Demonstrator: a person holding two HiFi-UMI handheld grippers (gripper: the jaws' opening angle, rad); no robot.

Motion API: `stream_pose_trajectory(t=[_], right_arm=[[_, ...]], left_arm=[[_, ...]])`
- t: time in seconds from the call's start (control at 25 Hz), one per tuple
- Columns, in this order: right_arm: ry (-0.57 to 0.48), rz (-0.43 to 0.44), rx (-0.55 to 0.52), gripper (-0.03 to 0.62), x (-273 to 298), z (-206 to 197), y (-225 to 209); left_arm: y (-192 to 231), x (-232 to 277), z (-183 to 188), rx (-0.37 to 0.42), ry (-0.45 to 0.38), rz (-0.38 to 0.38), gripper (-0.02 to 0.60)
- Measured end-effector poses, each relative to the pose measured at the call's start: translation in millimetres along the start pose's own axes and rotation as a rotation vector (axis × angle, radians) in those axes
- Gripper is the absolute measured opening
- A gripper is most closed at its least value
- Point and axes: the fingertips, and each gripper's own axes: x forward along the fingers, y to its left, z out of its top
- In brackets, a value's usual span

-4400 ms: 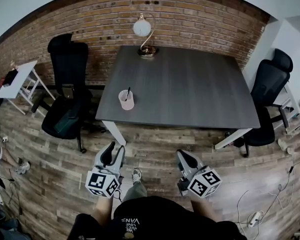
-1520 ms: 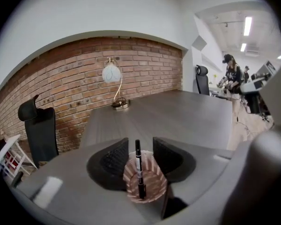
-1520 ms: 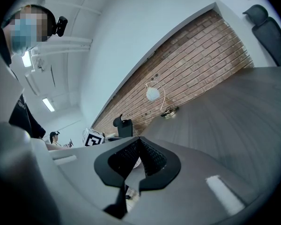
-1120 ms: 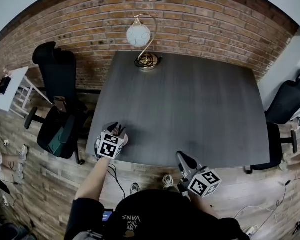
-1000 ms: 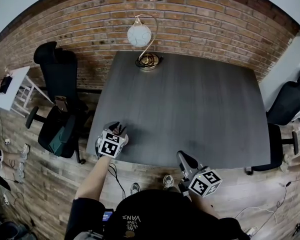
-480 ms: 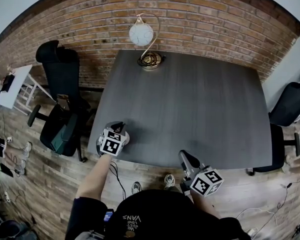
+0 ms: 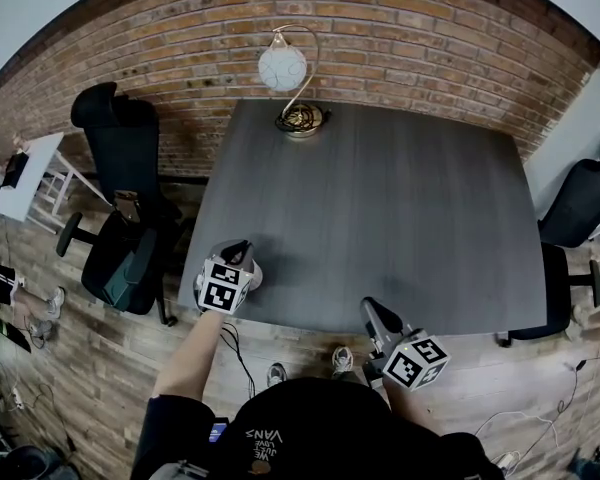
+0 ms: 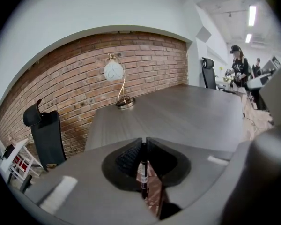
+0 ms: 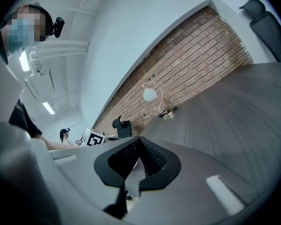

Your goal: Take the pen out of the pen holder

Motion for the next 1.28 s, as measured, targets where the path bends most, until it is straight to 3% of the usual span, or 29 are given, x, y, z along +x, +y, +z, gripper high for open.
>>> stream_pose_trajectory(t=[0.96,1.28], right_arm=[[0.010,0.035,-0.018,0.002,30.2,-9.5,43.7],[-0.001,0.023,-0.017,0.002,32.1,-13.1,55.8]], left_arm=[[31.8,-82.9,32.5,-0.121,-0.262,-0.007,0.078],[31.0,-108.3,46.6,-0.176,-0.353,-0.052,0.078]])
